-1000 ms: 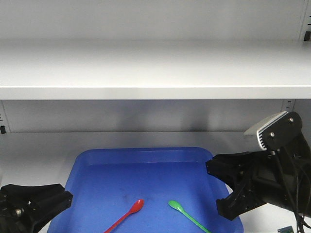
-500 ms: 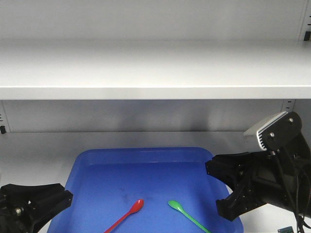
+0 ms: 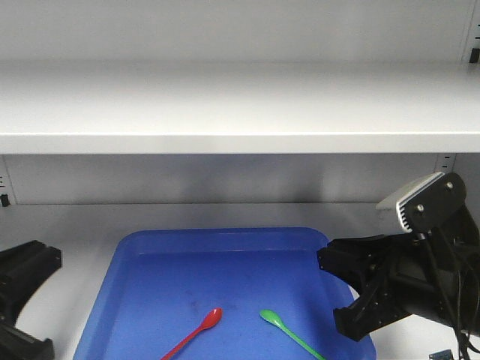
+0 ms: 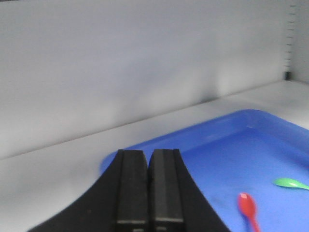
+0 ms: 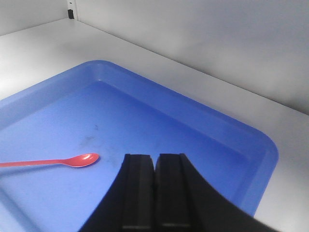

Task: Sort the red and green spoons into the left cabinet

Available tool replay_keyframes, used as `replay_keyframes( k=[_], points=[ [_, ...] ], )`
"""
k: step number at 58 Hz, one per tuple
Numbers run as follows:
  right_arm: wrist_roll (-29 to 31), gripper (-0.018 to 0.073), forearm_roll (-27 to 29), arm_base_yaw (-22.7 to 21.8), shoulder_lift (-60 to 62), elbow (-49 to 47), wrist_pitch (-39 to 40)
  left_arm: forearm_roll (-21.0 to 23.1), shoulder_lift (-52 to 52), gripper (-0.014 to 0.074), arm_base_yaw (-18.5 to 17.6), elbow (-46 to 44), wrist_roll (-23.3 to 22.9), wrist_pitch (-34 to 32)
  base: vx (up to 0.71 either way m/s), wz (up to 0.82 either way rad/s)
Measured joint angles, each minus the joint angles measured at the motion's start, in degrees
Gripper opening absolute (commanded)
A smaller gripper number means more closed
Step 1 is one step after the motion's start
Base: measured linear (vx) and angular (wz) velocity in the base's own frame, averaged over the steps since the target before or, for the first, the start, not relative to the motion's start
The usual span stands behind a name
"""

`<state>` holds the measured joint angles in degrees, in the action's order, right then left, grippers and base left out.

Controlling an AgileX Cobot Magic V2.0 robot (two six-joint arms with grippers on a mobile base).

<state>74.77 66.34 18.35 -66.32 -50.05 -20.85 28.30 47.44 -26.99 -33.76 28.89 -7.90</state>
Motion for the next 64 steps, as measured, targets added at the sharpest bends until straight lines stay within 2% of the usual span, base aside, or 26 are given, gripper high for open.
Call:
replay_keyframes(
  k=[15, 28, 34, 46, 52, 64],
  points=[
    [0.00, -0.0003, 0.00, 0.00, 0.00, 0.00, 0.00, -2.49, -7.03, -0.0001, 8.24, 0.00, -0.11, 3.65, 0.00, 0.00],
    [0.00, -0.0003, 0.00, 0.00, 0.00, 0.00, 0.00, -4.65, -13.36, -0.0001, 13.50, 3.55, -1.34, 7.14, 0.00, 0.00],
    [0.00, -0.0003, 0.00, 0.00, 0.00, 0.00, 0.00, -10.11, -16.95, -0.0001, 15.08, 6.74, -7.48, 7.22, 0.00, 0.00],
    [0.00, -0.0003, 0.00, 0.00, 0.00, 0.00, 0.00, -26.77, -23.89, -0.0001, 17.24, 14.66, -27.29, 6.66, 0.00, 0.00],
    [0.00, -0.0003, 0.00, 0.00, 0.00, 0.00, 0.00, -29.86, -27.41, -0.0001, 17.48, 19.25, -30.54, 5.46, 0.00, 0.00],
    [0.00, -0.0003, 0.00, 0.00, 0.00, 0.00, 0.00, -29.89, -36.43, -0.0001, 17.48, 29.74, -31.61, 4.39, 0.00, 0.00]
  ],
)
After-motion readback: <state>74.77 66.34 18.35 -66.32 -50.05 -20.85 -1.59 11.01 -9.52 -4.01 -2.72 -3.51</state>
